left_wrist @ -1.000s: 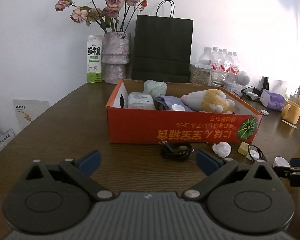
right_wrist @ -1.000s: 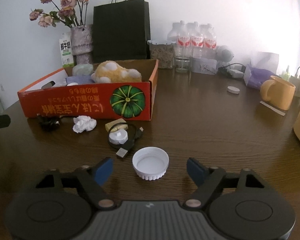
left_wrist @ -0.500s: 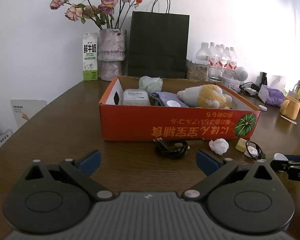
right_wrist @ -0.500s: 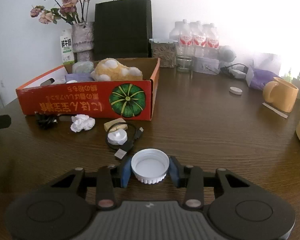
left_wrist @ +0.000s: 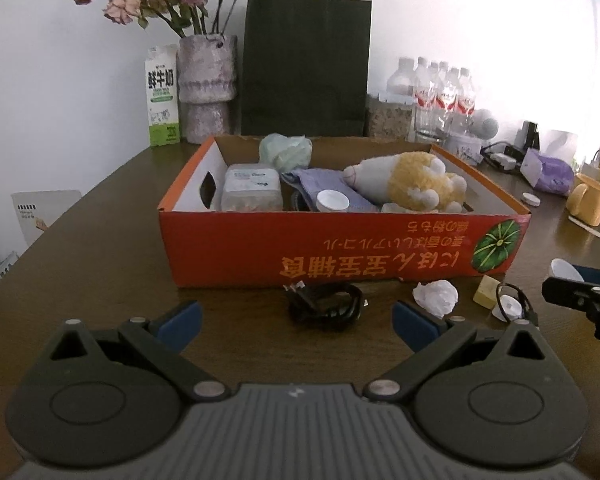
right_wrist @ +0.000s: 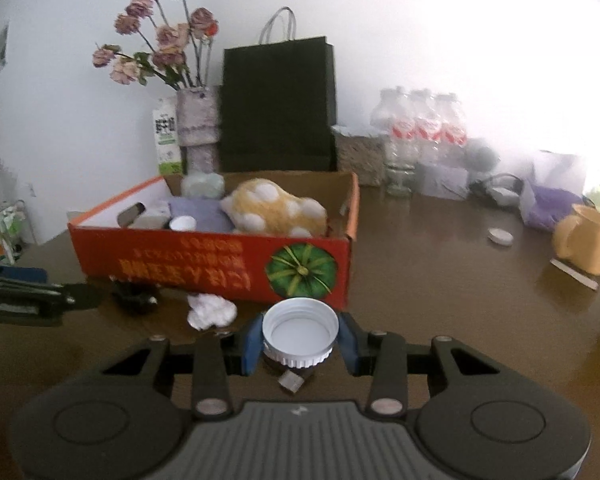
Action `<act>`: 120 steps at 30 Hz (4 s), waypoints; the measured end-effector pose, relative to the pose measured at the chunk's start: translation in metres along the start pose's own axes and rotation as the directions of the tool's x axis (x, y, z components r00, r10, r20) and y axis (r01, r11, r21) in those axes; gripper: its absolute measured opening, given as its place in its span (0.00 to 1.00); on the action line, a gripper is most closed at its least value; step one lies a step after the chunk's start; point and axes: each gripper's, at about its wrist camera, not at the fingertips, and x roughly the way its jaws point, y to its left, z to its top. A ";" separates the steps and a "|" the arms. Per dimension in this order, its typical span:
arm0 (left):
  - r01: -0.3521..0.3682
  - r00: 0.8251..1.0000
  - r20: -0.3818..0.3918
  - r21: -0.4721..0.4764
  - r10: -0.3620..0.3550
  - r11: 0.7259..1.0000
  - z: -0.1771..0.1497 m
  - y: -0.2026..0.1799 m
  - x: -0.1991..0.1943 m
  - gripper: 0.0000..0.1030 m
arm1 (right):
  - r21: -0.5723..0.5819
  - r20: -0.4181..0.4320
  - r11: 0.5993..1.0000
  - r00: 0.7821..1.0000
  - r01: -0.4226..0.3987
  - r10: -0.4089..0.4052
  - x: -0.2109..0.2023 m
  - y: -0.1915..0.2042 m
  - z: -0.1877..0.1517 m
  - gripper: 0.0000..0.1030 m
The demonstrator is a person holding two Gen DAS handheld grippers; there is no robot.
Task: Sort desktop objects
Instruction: 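Grasp the coiled black cable with the left tool while the right tool holds the cap, then carry the cap and black cable into the box and open both tools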
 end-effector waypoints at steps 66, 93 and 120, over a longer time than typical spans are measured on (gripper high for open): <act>0.056 0.989 0.140 0.002 -0.056 0.998 0.069 0.021 -0.016 0.54 | -0.112 0.043 0.987 0.992 -0.112 0.117 0.025 0.065 0.074 0.38; 0.035 0.997 0.073 0.005 -0.035 0.999 0.070 0.044 0.083 0.62 | -0.087 -0.060 0.986 0.989 -0.139 0.134 0.133 0.075 0.078 0.43; -0.002 0.991 0.130 -0.009 0.003 1.000 0.072 0.045 0.047 1.00 | -0.073 0.028 0.994 0.997 -0.076 0.079 0.094 0.066 0.091 1.00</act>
